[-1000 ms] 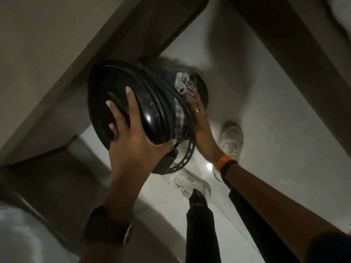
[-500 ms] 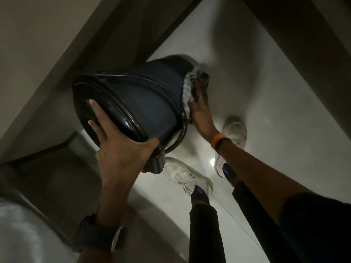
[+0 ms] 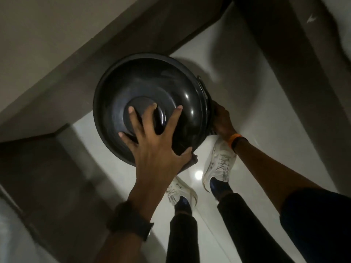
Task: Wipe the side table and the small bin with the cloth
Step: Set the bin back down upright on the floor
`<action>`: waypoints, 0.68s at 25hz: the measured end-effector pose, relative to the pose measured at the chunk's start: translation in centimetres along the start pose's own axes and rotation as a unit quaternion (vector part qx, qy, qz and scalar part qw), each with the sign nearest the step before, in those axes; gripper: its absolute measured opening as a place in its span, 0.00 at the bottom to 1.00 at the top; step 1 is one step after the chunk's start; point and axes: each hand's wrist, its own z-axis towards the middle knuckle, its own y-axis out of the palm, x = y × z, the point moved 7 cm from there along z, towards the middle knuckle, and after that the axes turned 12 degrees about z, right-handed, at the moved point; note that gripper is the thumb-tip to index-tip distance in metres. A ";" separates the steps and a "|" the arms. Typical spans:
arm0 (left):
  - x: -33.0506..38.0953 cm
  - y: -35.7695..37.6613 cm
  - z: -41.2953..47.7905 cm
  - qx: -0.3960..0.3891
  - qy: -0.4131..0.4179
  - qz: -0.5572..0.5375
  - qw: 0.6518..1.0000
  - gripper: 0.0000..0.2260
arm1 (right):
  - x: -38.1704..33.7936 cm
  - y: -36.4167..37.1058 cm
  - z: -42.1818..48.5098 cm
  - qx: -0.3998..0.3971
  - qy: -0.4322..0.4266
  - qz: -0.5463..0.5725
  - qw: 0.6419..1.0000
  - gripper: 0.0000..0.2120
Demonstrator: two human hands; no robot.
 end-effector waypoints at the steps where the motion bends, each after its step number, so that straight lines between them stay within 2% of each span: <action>1: 0.2 0.6 0.5 -0.008 -0.005 0.008 1.000 0.46 | -0.4 -0.3 -0.1 -0.017 -0.010 -0.030 0.999 0.13; 5: 0.1 0.9 1.2 -0.001 -0.024 0.034 0.999 0.49 | -3.1 -1.3 -0.8 -0.040 -0.061 -0.099 0.992 0.15; 9: -1.7 -1.6 1.4 0.031 -0.040 0.007 0.999 0.45 | -10.1 -4.6 -3.1 0.047 -0.137 -0.131 0.981 0.14; 12: -3.7 -5.8 2.8 0.092 -0.066 -0.010 0.993 0.38 | -19.4 -5.1 -7.9 0.083 -0.309 -0.159 0.934 0.17; 15: -6.8 -11.3 6.2 0.165 -0.086 -0.011 0.982 0.35 | -29.3 -2.0 -9.8 0.082 -0.466 -0.167 0.865 0.18; 16: -7.8 -12.4 7.5 0.166 -0.089 -0.013 0.982 0.35 | -31.9 -0.2 -9.0 0.083 -0.491 -0.201 0.844 0.19; 17: -9.1 -13.6 9.0 0.168 -0.099 -0.010 0.981 0.36 | -34.2 2.1 -7.4 0.076 -0.481 -0.248 0.837 0.20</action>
